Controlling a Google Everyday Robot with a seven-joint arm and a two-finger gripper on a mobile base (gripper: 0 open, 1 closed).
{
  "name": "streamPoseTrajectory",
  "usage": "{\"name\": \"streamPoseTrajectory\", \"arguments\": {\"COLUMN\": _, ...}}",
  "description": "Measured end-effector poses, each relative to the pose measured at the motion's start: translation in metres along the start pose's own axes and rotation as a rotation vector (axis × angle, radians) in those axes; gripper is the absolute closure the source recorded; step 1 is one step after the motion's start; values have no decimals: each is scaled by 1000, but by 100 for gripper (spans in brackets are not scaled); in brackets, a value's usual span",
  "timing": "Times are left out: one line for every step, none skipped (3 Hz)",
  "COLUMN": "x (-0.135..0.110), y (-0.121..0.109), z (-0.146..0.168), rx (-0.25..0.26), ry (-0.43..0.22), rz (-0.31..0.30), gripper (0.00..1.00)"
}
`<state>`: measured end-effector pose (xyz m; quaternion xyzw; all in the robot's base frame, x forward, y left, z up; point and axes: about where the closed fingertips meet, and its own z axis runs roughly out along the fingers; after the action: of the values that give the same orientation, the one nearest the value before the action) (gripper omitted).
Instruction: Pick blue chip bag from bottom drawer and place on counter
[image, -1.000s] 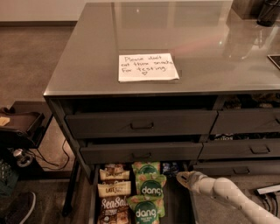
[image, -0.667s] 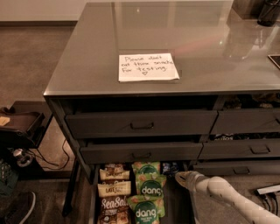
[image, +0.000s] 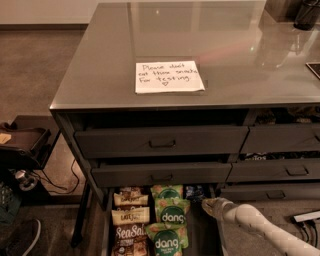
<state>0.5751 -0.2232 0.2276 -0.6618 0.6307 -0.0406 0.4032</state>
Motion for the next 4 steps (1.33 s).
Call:
{"name": "streamPoseTrajectory", "arguments": {"x": 15, "y": 9, "z": 14, "rx": 7, "ry": 53, "rz": -54, "gripper": 100}}
{"name": "streamPoseTrajectory", "arguments": {"x": 22, "y": 11, "z": 25, "rx": 19, "ry": 85, "rz": -95, "gripper": 89}}
{"name": "streamPoseTrajectory", "arguments": {"x": 21, "y": 10, "z": 33, "rx": 31, "ry": 97, "rz": -133, "gripper": 70}}
{"name": "streamPoseTrajectory", "arguments": {"x": 24, "y": 9, "z": 39, "rx": 45, "ry": 107, "rz": -145, "gripper": 53}}
